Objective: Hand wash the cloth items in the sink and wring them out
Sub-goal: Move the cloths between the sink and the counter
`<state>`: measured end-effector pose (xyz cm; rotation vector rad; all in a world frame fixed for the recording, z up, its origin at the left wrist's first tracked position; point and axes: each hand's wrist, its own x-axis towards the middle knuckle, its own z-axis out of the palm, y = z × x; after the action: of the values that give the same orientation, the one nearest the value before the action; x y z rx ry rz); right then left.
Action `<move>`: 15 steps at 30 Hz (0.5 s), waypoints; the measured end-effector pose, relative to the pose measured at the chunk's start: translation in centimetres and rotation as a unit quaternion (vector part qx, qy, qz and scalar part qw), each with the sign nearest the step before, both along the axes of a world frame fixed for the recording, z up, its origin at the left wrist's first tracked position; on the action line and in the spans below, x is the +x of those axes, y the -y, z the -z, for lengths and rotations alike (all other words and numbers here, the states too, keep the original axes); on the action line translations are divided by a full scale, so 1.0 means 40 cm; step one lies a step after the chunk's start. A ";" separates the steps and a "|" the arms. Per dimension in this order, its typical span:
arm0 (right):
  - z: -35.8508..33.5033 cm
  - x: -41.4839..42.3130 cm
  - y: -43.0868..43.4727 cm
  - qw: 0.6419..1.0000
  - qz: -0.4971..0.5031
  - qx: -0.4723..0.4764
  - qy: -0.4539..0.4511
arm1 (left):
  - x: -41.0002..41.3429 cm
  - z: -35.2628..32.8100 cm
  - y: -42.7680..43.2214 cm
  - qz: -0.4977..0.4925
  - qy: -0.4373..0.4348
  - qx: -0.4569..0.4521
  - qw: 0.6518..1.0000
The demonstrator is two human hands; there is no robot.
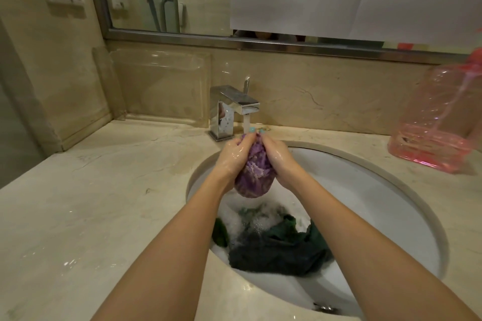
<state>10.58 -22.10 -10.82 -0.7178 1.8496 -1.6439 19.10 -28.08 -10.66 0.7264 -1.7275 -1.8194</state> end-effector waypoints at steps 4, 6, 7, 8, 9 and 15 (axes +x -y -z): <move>0.000 0.038 0.011 0.994 0.003 -0.035 -0.105 | -0.008 0.024 0.029 -0.096 0.049 -0.139 0.984; -0.001 0.058 0.016 0.986 0.009 -0.053 -0.158 | -0.008 0.021 0.026 -0.139 0.038 -0.164 0.976; -0.004 0.063 0.018 0.982 0.019 -0.050 -0.182 | -0.010 0.012 0.019 -0.147 0.034 -0.173 0.973; -0.007 0.059 0.020 0.978 0.036 -0.036 -0.204 | -0.015 0.004 0.010 -0.139 0.036 -0.186 0.972; -0.014 0.050 0.018 0.973 0.054 -0.013 -0.223 | -0.019 -0.004 -0.001 -0.120 0.041 -0.196 0.972; -0.021 0.011 -0.006 0.991 0.053 0.016 -0.122 | -0.021 -0.021 -0.054 -0.031 0.007 -0.137 0.990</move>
<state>11.02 -21.87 -9.97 -0.8518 2.1133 -1.6477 18.26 -25.91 -9.82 0.6721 -1.8936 -1.4991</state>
